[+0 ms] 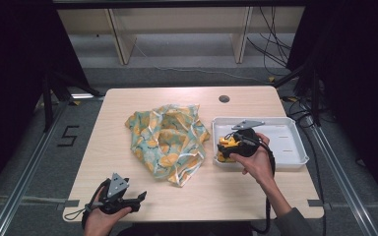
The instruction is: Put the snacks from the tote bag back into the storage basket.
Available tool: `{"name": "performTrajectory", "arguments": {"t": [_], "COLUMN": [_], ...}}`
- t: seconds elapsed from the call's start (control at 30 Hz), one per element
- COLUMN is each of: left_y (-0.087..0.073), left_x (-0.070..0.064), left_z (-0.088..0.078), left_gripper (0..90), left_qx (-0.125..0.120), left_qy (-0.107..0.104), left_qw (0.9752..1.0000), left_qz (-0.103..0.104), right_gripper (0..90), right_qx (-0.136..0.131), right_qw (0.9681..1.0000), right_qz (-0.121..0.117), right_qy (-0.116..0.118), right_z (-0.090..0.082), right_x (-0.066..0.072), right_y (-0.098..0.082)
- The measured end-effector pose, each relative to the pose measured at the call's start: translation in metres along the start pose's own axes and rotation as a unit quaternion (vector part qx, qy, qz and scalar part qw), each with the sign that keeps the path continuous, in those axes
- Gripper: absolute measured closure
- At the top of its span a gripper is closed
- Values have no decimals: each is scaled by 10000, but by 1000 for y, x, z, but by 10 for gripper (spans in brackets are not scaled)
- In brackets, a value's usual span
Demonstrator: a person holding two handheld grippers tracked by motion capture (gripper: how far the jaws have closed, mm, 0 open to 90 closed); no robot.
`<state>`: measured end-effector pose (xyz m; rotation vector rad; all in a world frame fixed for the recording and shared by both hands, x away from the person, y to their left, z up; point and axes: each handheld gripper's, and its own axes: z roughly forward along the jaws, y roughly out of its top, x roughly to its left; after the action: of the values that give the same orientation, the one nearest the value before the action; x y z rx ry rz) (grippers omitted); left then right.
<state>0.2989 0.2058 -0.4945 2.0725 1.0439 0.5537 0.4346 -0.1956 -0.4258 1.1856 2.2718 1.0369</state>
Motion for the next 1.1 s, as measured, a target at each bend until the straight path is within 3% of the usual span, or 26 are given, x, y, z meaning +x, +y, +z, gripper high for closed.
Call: {"name": "performTrajectory", "arguments": {"t": [0.17, 0.4, 0.43, 0.47, 0.5, 0.53, 0.7, 0.77, 0.8, 0.87, 0.9, 0.97, 1.07, 1.1], "left_y": [0, 0, 0, 0, 0, 1, 0, 0, 0, 0, 0, 0, 0, 0], "left_x": [0, 0, -1, 0, 3, 3, 3, 2, 2, 2, 2, 2, 2, 2], "left_z": [0, 0, 1, 0, -3, -3, -2, -2, -2, -2, -2, -2, -2, -2], "left_gripper": [218, 218, 218, 218, 218, 218, 218, 218, 218, 218, 218, 218, 218, 218], "left_qx": [-36, -36, -39, 6, 161, 152, 124, 107, 95, 90, 115, 118, 98, 104], "left_qy": [9, 12, 1, 22, 12, 18, 18, 6, -3, -6, 1, 1, 10, 4], "left_qw": [10000, 10000, 9999, 10000, 9997, 9997, 9998, 9999, 9999, 10000, 9999, 9999, 9999, 9999], "left_qz": [-42, -39, -136, -41, 181, 167, 142, 83, 32, 13, 40, 42, 51, 46], "right_gripper": [274, 455, 479, 490, 515, 530, 516, 474, 450, 409, 408, 385, 344, 340], "right_qx": [-337, -513, -520, -577, -557, -576, -596, -593, -677, -557, -683, -664, -615, -553], "right_qw": [9991, 9982, 9981, 9977, 9979, 9977, 9975, 9972, 9969, 9968, 9963, 9965, 9964, 9972], "right_qz": [160, 53, 2, 33, -23, -23, -53, 123, 39, 259, 198, 124, 330, 237], "right_qy": [224, 316, 327, 355, 333, 350, 365, 428, 404, 502, 485, 500, 475, 442], "right_z": [-21, -44, -47, -48, -50, -52, -55, -57, -56, -58, -56, -57, -59, -60], "right_x": [-3, -9, -10, -10, -12, -12, -12, -9, -11, -8, -9, -10, -7, -9], "right_y": [4, -1, -2, -4, -5, -6, -11, -15, -16, -18, -20, -23, -28, -29]}}
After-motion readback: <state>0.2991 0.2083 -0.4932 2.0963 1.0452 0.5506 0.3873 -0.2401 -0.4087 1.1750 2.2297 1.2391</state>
